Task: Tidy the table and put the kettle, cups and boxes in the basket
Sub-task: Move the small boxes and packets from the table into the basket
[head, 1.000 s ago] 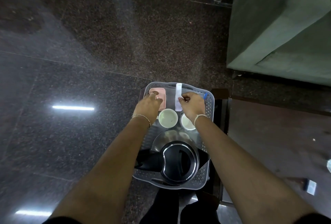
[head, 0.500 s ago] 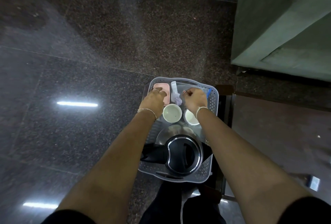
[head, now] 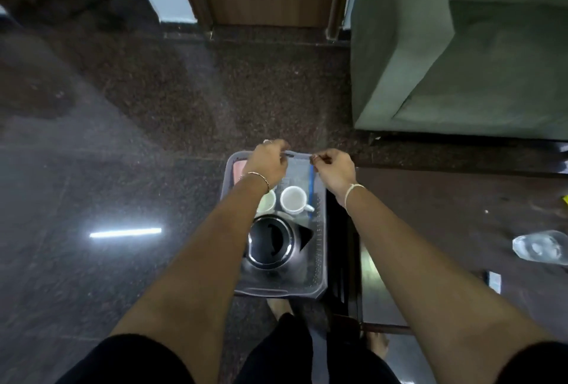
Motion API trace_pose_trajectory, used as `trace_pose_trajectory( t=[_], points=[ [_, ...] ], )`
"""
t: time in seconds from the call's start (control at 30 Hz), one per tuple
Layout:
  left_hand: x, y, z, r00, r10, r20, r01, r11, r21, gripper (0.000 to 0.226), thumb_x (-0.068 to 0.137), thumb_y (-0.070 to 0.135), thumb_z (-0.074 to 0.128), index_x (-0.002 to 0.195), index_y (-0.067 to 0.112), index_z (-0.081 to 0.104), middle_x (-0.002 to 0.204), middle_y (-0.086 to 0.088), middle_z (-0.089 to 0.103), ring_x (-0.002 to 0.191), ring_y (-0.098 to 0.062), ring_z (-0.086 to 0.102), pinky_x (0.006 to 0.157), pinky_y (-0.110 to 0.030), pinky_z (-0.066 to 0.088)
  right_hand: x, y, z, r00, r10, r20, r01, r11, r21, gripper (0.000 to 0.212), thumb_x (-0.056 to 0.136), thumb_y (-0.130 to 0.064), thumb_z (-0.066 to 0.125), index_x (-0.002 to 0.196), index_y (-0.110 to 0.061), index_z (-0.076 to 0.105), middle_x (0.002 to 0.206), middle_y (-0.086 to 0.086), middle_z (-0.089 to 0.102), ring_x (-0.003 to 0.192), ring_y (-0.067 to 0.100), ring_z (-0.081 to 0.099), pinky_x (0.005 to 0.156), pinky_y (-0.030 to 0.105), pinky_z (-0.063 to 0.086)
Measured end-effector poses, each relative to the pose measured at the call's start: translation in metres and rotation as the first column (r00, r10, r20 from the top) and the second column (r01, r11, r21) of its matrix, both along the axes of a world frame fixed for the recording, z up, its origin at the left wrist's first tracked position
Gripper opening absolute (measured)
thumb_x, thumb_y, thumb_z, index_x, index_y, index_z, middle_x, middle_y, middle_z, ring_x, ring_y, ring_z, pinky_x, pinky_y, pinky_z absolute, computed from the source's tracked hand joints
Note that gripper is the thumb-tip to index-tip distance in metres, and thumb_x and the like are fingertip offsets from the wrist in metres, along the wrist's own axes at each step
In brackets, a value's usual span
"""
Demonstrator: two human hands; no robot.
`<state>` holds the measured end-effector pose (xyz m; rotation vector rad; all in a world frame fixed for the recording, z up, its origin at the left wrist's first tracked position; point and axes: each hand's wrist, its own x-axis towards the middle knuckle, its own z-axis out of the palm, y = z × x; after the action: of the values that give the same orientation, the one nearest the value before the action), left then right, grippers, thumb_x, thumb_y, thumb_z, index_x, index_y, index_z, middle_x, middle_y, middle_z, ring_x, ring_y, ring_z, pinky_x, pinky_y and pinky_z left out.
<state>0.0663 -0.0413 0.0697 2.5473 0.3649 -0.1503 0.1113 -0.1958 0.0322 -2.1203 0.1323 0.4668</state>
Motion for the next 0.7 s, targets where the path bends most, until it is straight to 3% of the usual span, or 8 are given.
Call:
trace_pose_trajectory(
  t=[0.1, 0.27, 0.43, 0.57, 0.7],
  points=[
    [0.011, -0.054, 0.012, 0.999, -0.037, 0.031, 0.040, 0.994, -0.100, 0.031, 0.084, 0.006, 0.054, 0.114, 0.009, 0.065, 0.115, -0.010, 0.069, 0.110, -0.025, 0.062, 0.098, -0.030, 0.045, -0.001, -0.050, 0.015, 0.999, -0.044, -0.026, 0.046, 0.996, 0.071, 0.012, 0.087, -0.022, 0.063, 0.092, -0.016, 0.072, 0.087, 0.005, 0.071, 0.082, 0.019, 0.065, 0.072, 0.028, 0.048],
    [0.018, -0.157, 0.012, 0.998, 0.060, 0.035, -0.047, 0.954, -0.295, 0.021, 0.085, 0.007, 0.059, 0.104, 0.010, 0.067, 0.100, -0.007, 0.072, 0.094, -0.021, 0.067, 0.092, -0.028, 0.050, -0.013, -0.156, 0.027, 0.993, -0.111, -0.031, 0.113, 0.989, 0.099, 0.010, 0.086, -0.017, 0.061, 0.089, -0.020, 0.070, 0.087, 0.007, 0.073, 0.081, 0.022, 0.067, 0.074, 0.033, 0.053],
    [0.007, -0.285, -0.001, 0.996, 0.085, 0.014, -0.074, 0.920, -0.385, 0.017, 0.086, 0.008, 0.060, 0.101, 0.008, 0.068, 0.096, -0.009, 0.072, 0.076, -0.009, 0.060, 0.064, 0.003, 0.038, -0.035, -0.287, 0.026, 0.981, -0.189, -0.048, 0.193, 0.977, 0.094, 0.012, 0.087, -0.015, 0.061, 0.084, -0.025, 0.066, 0.090, 0.005, 0.072, 0.085, 0.023, 0.070, 0.080, 0.035, 0.055],
    [-0.006, -0.385, -0.015, 0.998, 0.031, -0.054, -0.051, 0.906, -0.419, 0.017, 0.087, 0.009, 0.061, 0.101, 0.009, 0.068, 0.097, -0.007, 0.072, 0.078, -0.008, 0.059, 0.071, -0.004, 0.040, -0.053, -0.388, 0.016, 0.977, -0.210, -0.031, 0.210, 0.978, 0.010, 0.012, 0.087, -0.017, 0.062, 0.083, -0.027, 0.066, 0.091, 0.001, 0.073, 0.081, 0.012, 0.064, 0.075, 0.023, 0.048],
    [-0.023, -0.462, -0.022, 0.995, -0.041, -0.097, -0.006, 0.898, -0.439, 0.016, 0.086, 0.009, 0.061, 0.100, 0.009, 0.069, 0.095, -0.008, 0.072, 0.076, -0.010, 0.059, 0.062, 0.004, 0.038, -0.074, -0.467, 0.006, 0.962, -0.261, -0.083, 0.259, 0.965, -0.033, 0.021, 0.087, -0.013, 0.061, 0.070, -0.025, 0.058, 0.088, 0.000, 0.070, 0.086, 0.017, 0.066, 0.087, 0.030, 0.052]
  ],
)
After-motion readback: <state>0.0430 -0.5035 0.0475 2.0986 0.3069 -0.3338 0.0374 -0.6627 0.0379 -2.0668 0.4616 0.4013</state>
